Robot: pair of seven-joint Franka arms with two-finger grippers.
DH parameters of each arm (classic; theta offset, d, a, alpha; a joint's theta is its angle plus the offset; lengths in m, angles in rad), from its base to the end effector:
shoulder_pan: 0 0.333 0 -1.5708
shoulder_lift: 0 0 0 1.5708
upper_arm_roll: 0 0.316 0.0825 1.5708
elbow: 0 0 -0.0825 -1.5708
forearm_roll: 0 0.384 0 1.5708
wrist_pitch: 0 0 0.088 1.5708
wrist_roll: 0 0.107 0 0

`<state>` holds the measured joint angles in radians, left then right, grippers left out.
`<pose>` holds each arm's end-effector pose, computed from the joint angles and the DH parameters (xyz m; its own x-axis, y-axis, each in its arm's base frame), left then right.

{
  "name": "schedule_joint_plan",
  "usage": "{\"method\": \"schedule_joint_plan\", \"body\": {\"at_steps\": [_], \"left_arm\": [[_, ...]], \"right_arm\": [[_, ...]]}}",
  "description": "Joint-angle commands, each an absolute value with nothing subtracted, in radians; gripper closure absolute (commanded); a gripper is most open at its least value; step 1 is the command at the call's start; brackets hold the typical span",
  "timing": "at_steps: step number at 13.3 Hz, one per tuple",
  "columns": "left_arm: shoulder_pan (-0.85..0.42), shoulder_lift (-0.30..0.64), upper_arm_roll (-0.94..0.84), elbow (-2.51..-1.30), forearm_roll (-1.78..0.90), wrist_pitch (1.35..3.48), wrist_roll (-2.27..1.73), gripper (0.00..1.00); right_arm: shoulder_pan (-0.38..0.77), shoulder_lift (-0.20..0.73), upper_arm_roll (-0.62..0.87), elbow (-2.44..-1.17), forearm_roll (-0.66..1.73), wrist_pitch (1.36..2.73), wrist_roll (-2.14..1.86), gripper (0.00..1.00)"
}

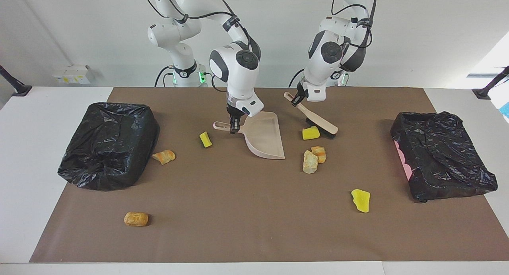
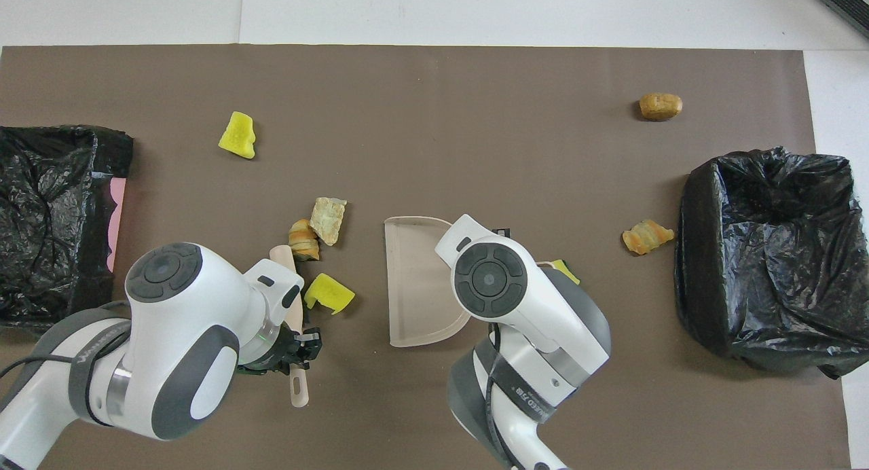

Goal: Sweep and dump trash in bin
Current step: 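Sweep the sponge pieces and crumbs into the dustpan with the left gripper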

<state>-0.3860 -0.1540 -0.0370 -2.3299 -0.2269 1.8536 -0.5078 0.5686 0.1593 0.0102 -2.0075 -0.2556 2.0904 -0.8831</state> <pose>0.3999 -0.1994 0.3795 0.9136 0.1712 -0.3690 0.1842 -0.9829 0.0001 0.4892 0.3046 0.3725 -0.0194 0.9759 -0.2173 0.9975 0.0338 0.0627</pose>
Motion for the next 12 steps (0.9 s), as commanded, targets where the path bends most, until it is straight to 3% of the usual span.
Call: {"method": "schedule_joint_plan", "body": {"at_steps": [1,6,12], "left_arm": [[-0.358,-0.141,-0.041,-2.304,-0.119,1.801,-0.483,1.00],[-0.314,-0.120,-0.043,-2.313,-0.078,1.974,-0.436,1.00],[-0.298,-0.098,-0.043,-2.306,-0.080,2.037,-0.109,1.00]], "right_arm": [[0.563,0.147,0.014,-2.026,-0.284,2.118,-0.838,1.00],[0.566,0.156,0.014,-2.029,-0.281,2.125,-0.795,1.00],[0.566,0.156,0.014,-2.029,-0.267,2.122,-0.795,1.00]]}}
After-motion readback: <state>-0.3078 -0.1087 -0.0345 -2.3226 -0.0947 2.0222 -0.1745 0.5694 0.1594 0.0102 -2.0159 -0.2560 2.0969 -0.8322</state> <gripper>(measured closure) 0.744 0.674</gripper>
